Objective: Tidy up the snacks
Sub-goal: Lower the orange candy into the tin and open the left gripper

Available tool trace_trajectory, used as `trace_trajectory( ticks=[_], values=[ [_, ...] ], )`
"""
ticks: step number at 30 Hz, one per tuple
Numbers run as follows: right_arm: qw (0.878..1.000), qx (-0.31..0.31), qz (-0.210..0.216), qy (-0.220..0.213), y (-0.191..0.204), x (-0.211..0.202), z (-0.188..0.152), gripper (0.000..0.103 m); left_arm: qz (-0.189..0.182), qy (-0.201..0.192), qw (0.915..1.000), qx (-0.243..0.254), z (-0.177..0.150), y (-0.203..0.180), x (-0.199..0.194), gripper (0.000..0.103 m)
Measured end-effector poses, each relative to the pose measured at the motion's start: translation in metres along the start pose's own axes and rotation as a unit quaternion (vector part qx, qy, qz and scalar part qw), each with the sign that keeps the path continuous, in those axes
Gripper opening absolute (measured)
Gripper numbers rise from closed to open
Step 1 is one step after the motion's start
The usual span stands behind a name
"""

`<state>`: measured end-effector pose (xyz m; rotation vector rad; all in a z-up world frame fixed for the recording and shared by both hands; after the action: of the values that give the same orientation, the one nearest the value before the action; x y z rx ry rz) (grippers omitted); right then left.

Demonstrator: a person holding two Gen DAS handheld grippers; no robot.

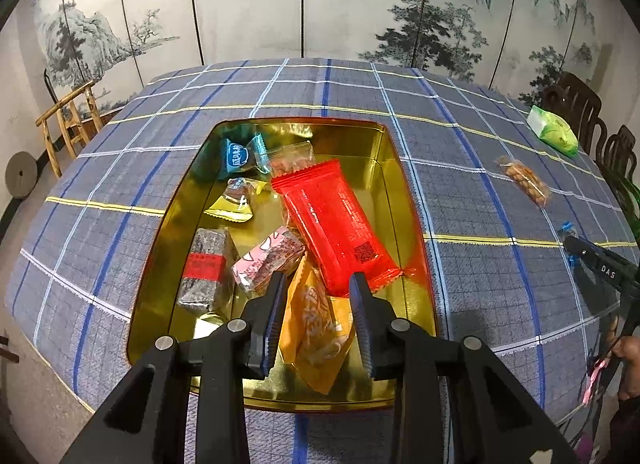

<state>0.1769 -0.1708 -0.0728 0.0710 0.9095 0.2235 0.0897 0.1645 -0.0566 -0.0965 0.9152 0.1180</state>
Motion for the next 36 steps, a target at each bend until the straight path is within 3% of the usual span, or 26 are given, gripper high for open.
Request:
trace_trajectory(
  ticks=[13, 28, 36],
  values=[
    [1.000, -0.001, -0.002, -0.001, -0.002, -0.003, -0.001, 0.027, 0.016, -0.012, 0.9998, -0.005, -0.003, 0.009, -0.008, 0.037],
    [0.999, 0.007, 0.051, 0.010, 0.012, -0.021, -0.006, 0.026, 0.012, -0.013, 0.9998, -0.005, -0.004, 0.011, -0.013, 0.040],
    [0.999, -0.011, 0.042, 0.029, 0.017, -0.017, -0.014, 0.027, 0.007, -0.018, 0.9998, -0.008, -0.003, 0.016, -0.019, 0.042]
  ],
)
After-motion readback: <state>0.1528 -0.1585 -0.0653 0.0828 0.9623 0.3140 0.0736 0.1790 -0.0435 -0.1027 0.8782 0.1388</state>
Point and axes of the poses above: each gripper's, at about its wrist camera, not at the fingertips, and x roughly the way its jaws point, y to its left, z to its top, the point moved 2 cm from there along x, roughly the way its jaws point, and after that the axes turned 1 degree about -z, right-handed, at the moved point
